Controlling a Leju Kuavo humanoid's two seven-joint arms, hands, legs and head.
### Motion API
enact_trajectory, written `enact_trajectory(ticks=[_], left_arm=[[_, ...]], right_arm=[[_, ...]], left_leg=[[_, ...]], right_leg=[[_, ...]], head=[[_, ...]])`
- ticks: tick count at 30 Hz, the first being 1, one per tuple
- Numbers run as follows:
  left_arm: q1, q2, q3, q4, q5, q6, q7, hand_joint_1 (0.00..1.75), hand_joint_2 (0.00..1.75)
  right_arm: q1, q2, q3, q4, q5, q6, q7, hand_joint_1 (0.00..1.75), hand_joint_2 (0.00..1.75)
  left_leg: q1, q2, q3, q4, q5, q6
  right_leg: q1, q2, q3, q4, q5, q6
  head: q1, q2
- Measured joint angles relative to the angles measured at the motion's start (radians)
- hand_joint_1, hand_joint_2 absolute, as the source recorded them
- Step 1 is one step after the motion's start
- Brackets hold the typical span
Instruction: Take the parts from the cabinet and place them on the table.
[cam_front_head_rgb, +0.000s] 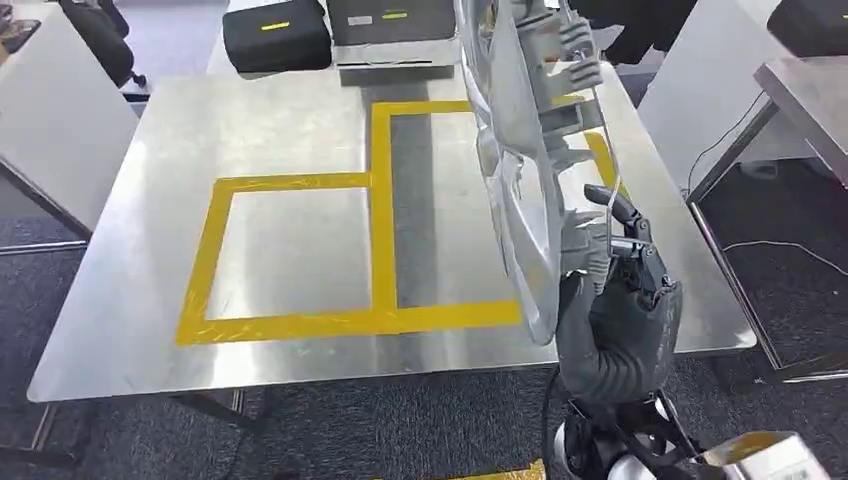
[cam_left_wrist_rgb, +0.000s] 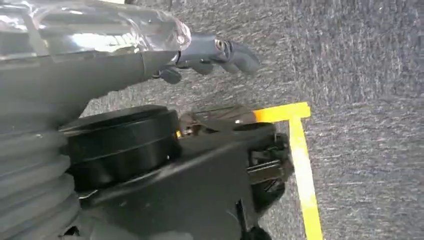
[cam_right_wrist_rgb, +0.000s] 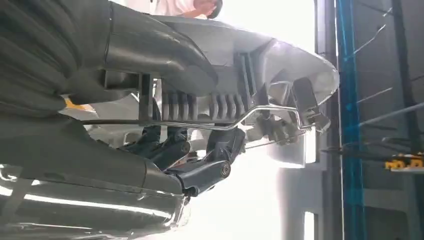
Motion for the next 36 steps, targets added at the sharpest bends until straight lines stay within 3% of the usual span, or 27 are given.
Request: enact_trajectory(ticks=[1, 2, 3, 4, 5, 7, 11, 14, 17, 21, 26, 36], left_arm=[[0.0, 0.0, 0.0, 0.0, 0.0, 0.0, 0.0, 0.0, 1.75], [0.0, 0.001, 0.0, 0.0, -0.001, 0.0, -0.001, 0.0, 1.75], [0.001, -0.002, 0.0, 0.0, -0.002, -0.002, 0.0, 0.0, 1.75], [0.0, -0.002, 0.0, 0.0, -0.003, -0.002, 0.0, 0.0, 1.75], [0.001, -0.002, 0.0, 0.0, -0.004, -0.002, 0.0, 0.0, 1.75], [0.003, -0.002, 0.0, 0.0, -0.01, -0.004, 0.0, 0.0, 1.75], [-0.002, -0.003, 0.0, 0.0, -0.021, -0.009, -0.003, 0.0, 1.75], [-0.002, -0.003, 0.0, 0.0, -0.024, -0.013, -0.005, 0.0, 1.75], [-0.002, -0.003, 0.0, 0.0, -0.031, -0.024, -0.006, 0.0, 1.75], [-0.003, -0.007, 0.0, 0.0, -0.043, -0.031, -0.006, 0.0, 1.75], [-0.003, -0.009, -0.001, 0.0, -0.045, -0.035, -0.006, 0.0, 1.75], [-0.003, -0.012, -0.001, 0.0, -0.045, -0.036, -0.006, 0.0, 1.75]], right_arm=[[0.003, 0.0, 0.0, 0.001, 0.002, -0.003, 0.0, 1.75, 1.75], [0.004, -0.001, 0.0, 0.002, 0.007, -0.004, -0.001, 1.75, 1.75], [0.006, -0.002, -0.001, 0.002, 0.011, -0.006, -0.001, 1.75, 1.75], [0.006, -0.002, -0.003, 0.002, 0.016, -0.009, 0.001, 1.75, 1.75], [0.004, -0.003, -0.008, 0.002, 0.023, -0.011, 0.005, 1.75, 1.75], [0.004, -0.014, -0.02, 0.005, 0.039, -0.011, 0.057, 1.75, 1.75], [-0.029, -0.065, -0.059, 0.033, 0.045, 0.025, 0.208, 1.75, 1.75], [-0.042, -0.105, -0.092, 0.067, 0.037, 0.046, 0.244, 1.75, 1.75], [-0.07, -0.142, -0.116, 0.102, 0.049, 0.098, 0.341, 1.75, 1.75], [-0.118, -0.211, -0.137, 0.179, 0.06, 0.19, 0.455, 1.75, 1.75], [-0.145, -0.276, -0.151, 0.265, 0.06, 0.219, 0.48, 1.75, 1.75], [-0.16, -0.323, -0.159, 0.326, 0.069, 0.219, 0.486, 1.75, 1.75]], left_leg=[[0.007, 0.004, 0.025, -0.085, 0.076, -0.011], [0.014, 0.01, 0.047, -0.162, 0.123, -0.022], [0.004, 0.012, 0.057, -0.15, 0.1, -0.028], [0.008, 0.012, 0.068, -0.179, 0.095, -0.014], [0.004, 0.011, 0.07, -0.185, 0.081, 0.027], [0.001, 0.009, 0.073, -0.185, 0.077, 0.022], [-0.001, 0.007, 0.074, -0.185, 0.072, 0.028], [-0.003, 0.004, 0.074, -0.185, 0.073, 0.031], [-0.007, 0.004, 0.074, -0.185, 0.073, 0.036], [-0.008, 0.004, 0.074, -0.185, 0.075, 0.04], [-0.008, 0.003, 0.074, -0.185, 0.076, 0.041], [-0.007, 0.004, 0.075, -0.185, 0.076, 0.041]], right_leg=[[-0.004, 0.001, 0.011, 0.005, -0.012, 0.005], [-0.008, 0.002, 0.019, 0.015, -0.025, 0.012], [-0.004, 0.005, 0.017, 0.016, -0.03, 0.018], [-0.001, 0.006, 0.011, 0.033, -0.038, 0.025], [0.0, 0.006, 0.008, 0.033, -0.04, 0.026], [-0.001, 0.005, 0.013, 0.028, -0.038, 0.024], [-0.003, 0.004, 0.02, 0.015, -0.038, 0.026], [-0.004, 0.002, 0.022, 0.011, -0.036, 0.029], [-0.01, 0.002, 0.022, 0.01, -0.036, 0.045], [-0.01, 0.001, 0.022, 0.009, -0.034, 0.048], [-0.01, -0.001, 0.023, 0.009, -0.033, 0.05], [-0.01, 0.0, 0.023, 0.01, -0.033, 0.05]], head=[[-0.004, 0.0], [-0.008, 0.0], [-0.014, 0.0], [-0.021, 0.0], [-0.018, 0.0], [-0.006, 0.0], [-0.001, 0.0], [0.006, 0.0], [0.008, 0.0], [0.008, 0.0], [0.008, 0.0], [0.008, 0.0]])
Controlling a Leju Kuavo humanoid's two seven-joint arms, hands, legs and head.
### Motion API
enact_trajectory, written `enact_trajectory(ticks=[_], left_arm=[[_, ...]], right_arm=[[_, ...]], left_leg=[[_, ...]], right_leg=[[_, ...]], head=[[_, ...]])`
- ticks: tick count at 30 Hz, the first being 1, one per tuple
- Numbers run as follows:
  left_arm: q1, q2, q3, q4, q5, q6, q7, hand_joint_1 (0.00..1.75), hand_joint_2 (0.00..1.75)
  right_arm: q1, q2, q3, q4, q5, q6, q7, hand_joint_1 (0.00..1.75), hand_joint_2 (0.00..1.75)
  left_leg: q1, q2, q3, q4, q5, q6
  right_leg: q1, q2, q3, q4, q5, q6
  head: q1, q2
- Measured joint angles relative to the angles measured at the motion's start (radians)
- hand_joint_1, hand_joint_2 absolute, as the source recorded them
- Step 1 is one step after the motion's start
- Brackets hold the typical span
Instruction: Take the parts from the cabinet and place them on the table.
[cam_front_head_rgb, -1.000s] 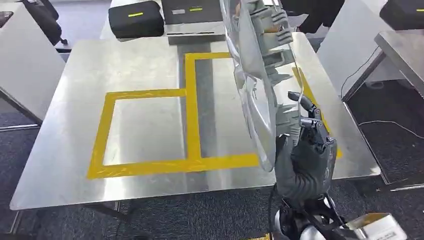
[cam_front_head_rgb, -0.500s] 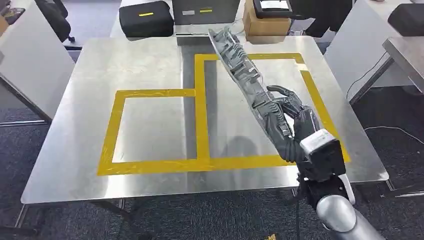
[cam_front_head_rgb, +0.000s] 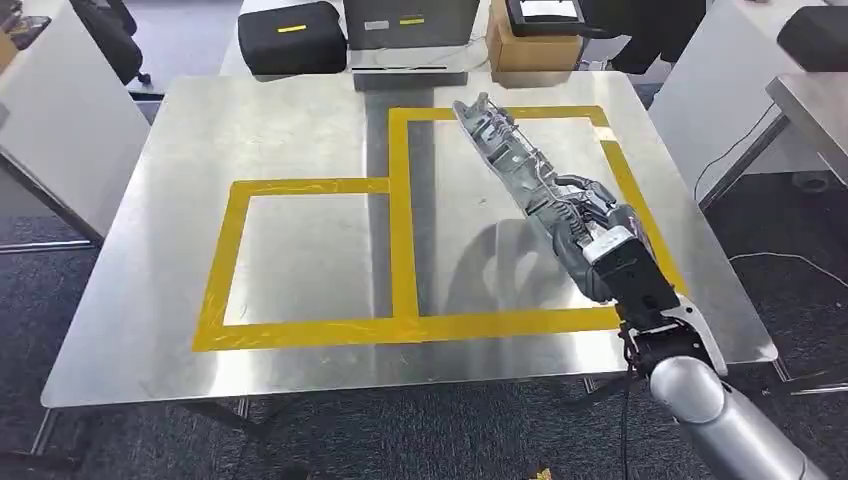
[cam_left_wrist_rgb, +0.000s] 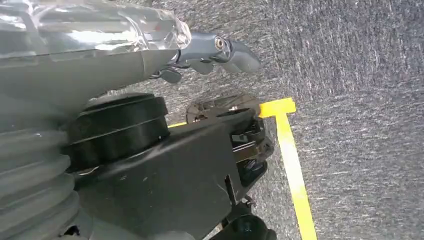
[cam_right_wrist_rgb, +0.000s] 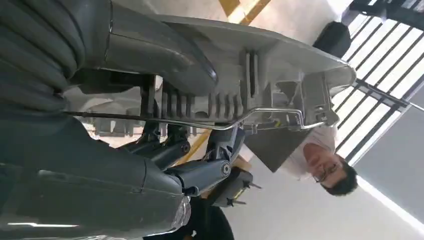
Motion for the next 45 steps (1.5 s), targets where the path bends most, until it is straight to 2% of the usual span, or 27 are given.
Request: enact_trajectory(ticks=[20, 27, 31, 33, 35, 37, 39, 42, 45], left_arm=[[0.0, -0.002, 0.0, 0.0, -0.002, -0.001, -0.001, 0.0, 1.75], [0.0, -0.004, -0.002, 0.0, -0.018, -0.008, 0.0, 0.0, 1.75], [-0.003, -0.005, -0.004, 0.0, -0.039, -0.019, 0.011, 0.0, 1.75], [-0.006, -0.006, -0.005, 0.0, -0.052, -0.029, 0.013, 0.0, 1.75], [-0.011, -0.007, -0.009, 0.0, -0.067, -0.049, 0.013, 0.0, 1.75], [-0.019, -0.01, -0.013, 0.0, -0.078, -0.065, 0.013, 0.0, 1.75], [-0.025, -0.014, -0.014, 0.0, -0.081, -0.073, 0.011, 0.0, 1.75], [-0.026, -0.015, -0.014, 0.0, -0.081, -0.074, 0.01, 0.0, 1.75], [-0.029, -0.015, -0.019, 0.0, -0.082, -0.077, 0.011, 0.0, 1.75]], right_arm=[[-0.008, -0.019, -0.005, 0.067, 0.005, 0.01, 0.022, 1.75, 1.75], [-0.027, -0.05, -0.008, 0.09, 0.016, 0.038, 0.086, 1.75, 1.75], [-0.06, -0.081, -0.005, 0.116, 0.066, 0.123, 0.174, 1.75, 1.75], [-0.088, -0.095, 0.0, 0.132, 0.105, 0.199, 0.229, 1.75, 1.75], [-0.158, -0.108, 0.033, 0.17, 0.177, 0.392, 0.332, 1.75, 1.75], [-0.223, -0.111, 0.072, 0.214, 0.22, 0.519, 0.382, 1.75, 1.75], [-0.267, -0.11, 0.098, 0.251, 0.231, 0.557, 0.392, 1.75, 1.75], [-0.327, -0.111, 0.138, 0.297, 0.231, 0.566, 0.399, 1.75, 1.75], [-0.372, -0.115, 0.182, 0.334, 0.202, 0.614, 0.443, 1.75, 1.75]], left_leg=[[0.0, 0.005, 0.001, 0.0, 0.0, 0.0], [0.0, 0.004, 0.002, 0.0, 0.0, 0.0], [0.0, 0.005, 0.002, 0.0, 0.0, 0.001], [-0.001, 0.005, 0.001, 0.0, 0.001, 0.001], [-0.001, 0.012, 0.002, 0.0, 0.001, 0.001], [-0.001, 0.015, 0.002, 0.0, 0.001, 0.002], [-0.001, 0.015, 0.002, 0.0, 0.002, 0.003], [-0.001, 0.016, 0.003, 0.0, 0.002, 0.003], [-0.001, 0.015, 0.003, 0.0, 0.002, 0.003]], right_leg=[[0.0, 0.001, 0.0, 0.0, 0.0, 0.0], [0.0, 0.002, 0.0, 0.0, 0.0, 0.0], [0.0, 0.002, 0.0, 0.0, 0.001, 0.001], [0.0, 0.002, 0.001, 0.0, 0.001, 0.001], [0.0, 0.005, 0.001, 0.0, 0.002, 0.003], [0.0, 0.006, 0.001, 0.0, 0.003, 0.004], [0.0, 0.005, 0.001, 0.0, 0.003, 0.004], [0.0, 0.007, 0.001, 0.0, 0.003, 0.004], [0.0, 0.007, 0.0, 0.0, 0.003, 0.004]], head=[[0.0, 0.0], [0.0, 0.0], [0.0, 0.0], [0.0, 0.0], [0.0, 0.0], [-0.001, 0.0], [-0.001, 0.0], [-0.001, 0.0], [-0.001, 0.0]])
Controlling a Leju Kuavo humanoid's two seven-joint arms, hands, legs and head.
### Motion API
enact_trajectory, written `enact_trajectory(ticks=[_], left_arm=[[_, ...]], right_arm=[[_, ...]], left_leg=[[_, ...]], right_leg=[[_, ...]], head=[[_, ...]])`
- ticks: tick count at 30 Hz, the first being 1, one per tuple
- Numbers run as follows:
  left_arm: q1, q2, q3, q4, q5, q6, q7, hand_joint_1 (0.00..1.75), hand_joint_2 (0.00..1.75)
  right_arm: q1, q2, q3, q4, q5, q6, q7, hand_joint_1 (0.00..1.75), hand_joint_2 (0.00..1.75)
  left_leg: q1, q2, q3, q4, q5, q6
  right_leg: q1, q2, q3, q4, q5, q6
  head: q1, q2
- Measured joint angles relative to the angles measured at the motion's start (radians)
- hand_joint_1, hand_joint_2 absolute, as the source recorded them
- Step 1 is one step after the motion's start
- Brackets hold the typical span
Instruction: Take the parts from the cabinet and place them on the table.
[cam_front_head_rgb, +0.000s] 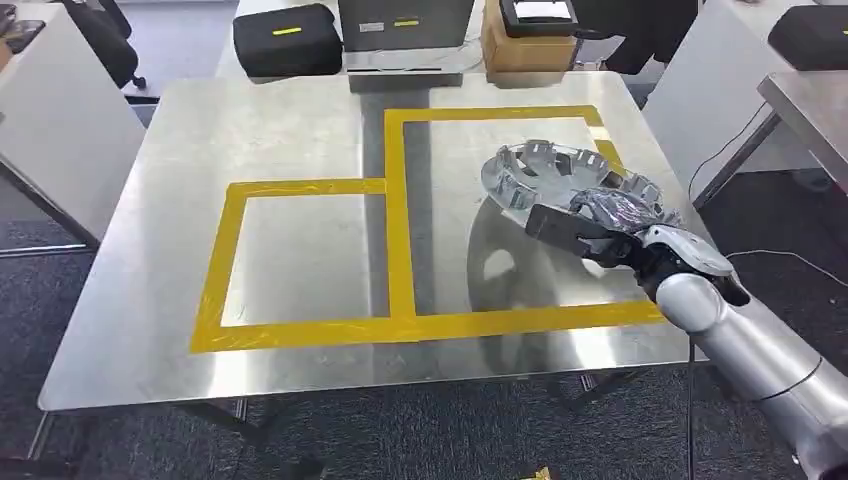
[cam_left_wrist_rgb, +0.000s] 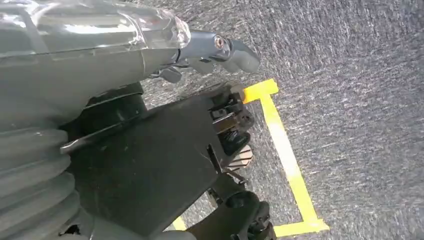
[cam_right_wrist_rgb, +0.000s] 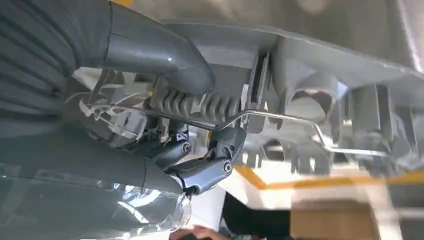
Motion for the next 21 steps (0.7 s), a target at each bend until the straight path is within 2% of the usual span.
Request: enact_trajectory(ticks=[3, 6, 10, 12, 14, 16, 21], left_arm=[[-0.002, -0.002, -0.002, 0.0, -0.002, -0.003, 0.004, 0.0, 1.75], [-0.005, -0.004, -0.004, 0.0, -0.008, -0.008, 0.013, 0.0, 1.75], [-0.013, -0.007, -0.013, 0.0, -0.015, -0.017, 0.021, 0.0, 1.75], [-0.013, -0.007, -0.014, 0.0, -0.017, -0.017, 0.023, 0.0, 1.75], [-0.013, -0.007, -0.016, 0.0, -0.017, -0.017, 0.023, 0.0, 1.75], [-0.013, -0.008, -0.018, 0.0, -0.017, -0.017, 0.021, 0.0, 1.75], [-0.015, -0.008, -0.019, 0.0, -0.018, -0.018, 0.012, 0.0, 1.75]], right_arm=[[-0.047, -0.006, 0.037, 0.038, -0.046, 0.071, 0.059, 1.75, 1.75], [-0.085, -0.01, 0.061, 0.106, -0.053, 0.171, 0.077, 1.75, 1.75], [-0.103, -0.013, 0.062, 0.211, 0.047, 0.287, 0.079, 1.75, 1.75], [-0.096, -0.013, 0.035, 0.237, 0.167, 0.363, 0.079, 1.75, 1.75], [-0.07, -0.006, -0.026, 0.241, 0.298, 0.444, 0.079, 1.75, 1.75], [-0.043, 0.009, -0.084, 0.241, 0.377, 0.517, 0.079, 1.75, 1.75], [0.001, 0.044, -0.188, 0.24, 0.398, 0.548, 0.08, 1.75, 1.75]], left_leg=[[0.0, -0.001, 0.0, 0.0, 0.0, 0.0], [0.0, -0.004, 0.0, 0.0, 0.0, 0.0], [0.0, -0.015, 0.0, 0.0, 0.001, 0.001], [0.0, -0.018, -0.001, 0.0, 0.001, 0.002], [0.0, -0.02, -0.001, 0.0, 0.001, 0.002], [0.0, -0.02, -0.001, 0.0, 0.001, 0.002], [0.0, -0.017, 0.0, 0.0, 0.001, 0.002]], right_leg=[[0.0, 0.0, 0.0, 0.0, 0.0, 0.0], [0.0, -0.001, 0.0, 0.0, 0.0, 0.0], [0.0, -0.006, 0.001, 0.0, 0.0, 0.0], [-0.001, -0.008, 0.002, 0.0, 0.0, 0.0], [-0.001, -0.011, 0.003, 0.0, 0.0, 0.0], [-0.001, -0.012, 0.003, 0.0, 0.0, 0.0], [0.0, -0.011, 0.003, 0.0, 0.0, 0.0]], head=[[0.0, 0.0], [0.0, 0.0], [-0.001, 0.0], [-0.001, 0.0], [-0.001, 0.0], [0.0, 0.0], [-0.001, 0.0]])
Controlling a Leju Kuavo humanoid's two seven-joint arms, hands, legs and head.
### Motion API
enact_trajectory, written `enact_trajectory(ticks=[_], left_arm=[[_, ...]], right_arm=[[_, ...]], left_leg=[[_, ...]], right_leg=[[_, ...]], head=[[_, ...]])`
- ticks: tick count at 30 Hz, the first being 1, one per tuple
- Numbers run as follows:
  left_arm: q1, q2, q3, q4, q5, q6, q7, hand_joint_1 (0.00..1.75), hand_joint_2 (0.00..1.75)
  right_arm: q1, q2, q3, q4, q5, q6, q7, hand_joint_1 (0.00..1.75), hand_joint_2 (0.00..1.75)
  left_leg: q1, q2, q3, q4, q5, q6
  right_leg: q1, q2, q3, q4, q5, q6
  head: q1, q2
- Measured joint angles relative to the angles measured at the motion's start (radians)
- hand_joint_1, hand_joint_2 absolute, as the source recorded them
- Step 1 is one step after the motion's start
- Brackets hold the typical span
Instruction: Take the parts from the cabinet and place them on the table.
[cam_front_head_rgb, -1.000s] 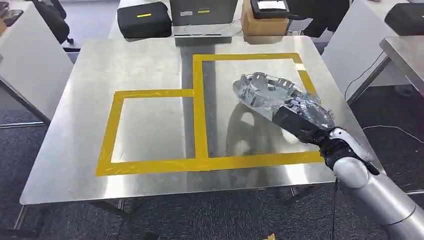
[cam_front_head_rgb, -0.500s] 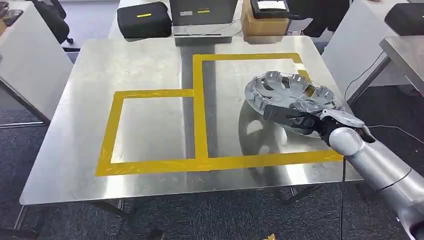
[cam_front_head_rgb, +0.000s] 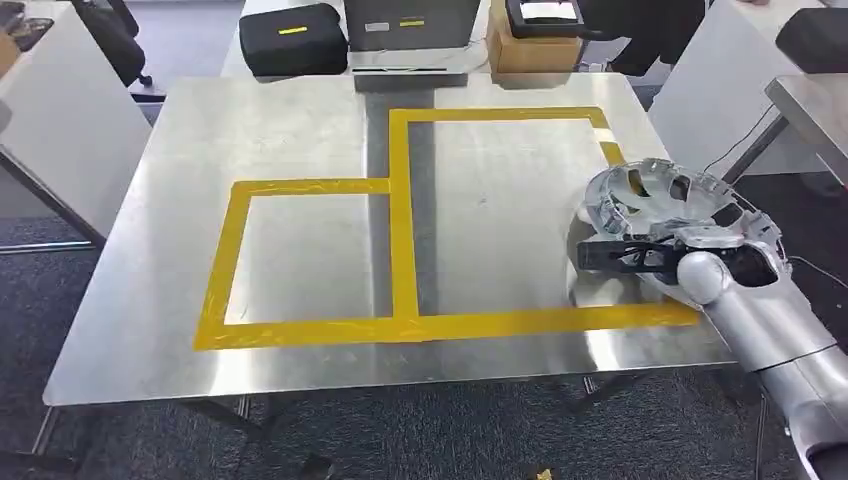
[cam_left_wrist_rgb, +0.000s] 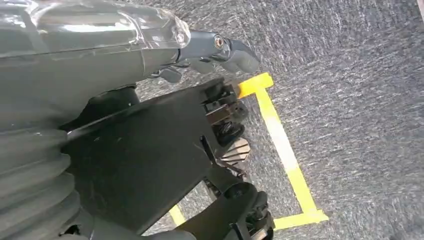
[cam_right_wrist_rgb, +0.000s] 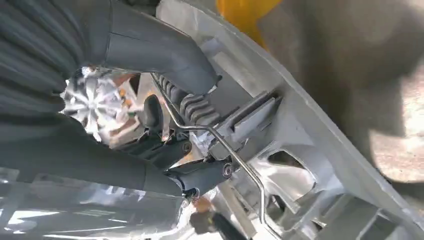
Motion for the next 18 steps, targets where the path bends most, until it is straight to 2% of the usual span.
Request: enact_trajectory(ticks=[7, 18], left_arm=[[0.0, 0.0, 0.0, 0.0, -0.001, 0.0, 0.0, 0.0, 1.75], [-0.001, 0.0, 0.0, 0.0, -0.001, 0.0, 0.0, 0.0, 1.75]], right_arm=[[0.023, 0.025, -0.085, -0.002, -0.003, 0.001, 0.0, 1.75, 1.75], [0.037, 0.055, -0.154, -0.002, -0.003, 0.003, 0.0, 1.75, 1.75]], left_leg=[[0.0, 0.004, 0.001, 0.0, 0.0, 0.0], [0.0, 0.008, 0.001, 0.0, 0.0, 0.0]], right_leg=[[0.0, 0.002, 0.0, 0.0, 0.0, 0.0], [0.0, 0.005, 0.0, 0.0, 0.0, 0.0]], head=[[0.0, 0.0], [0.0, 0.0]])
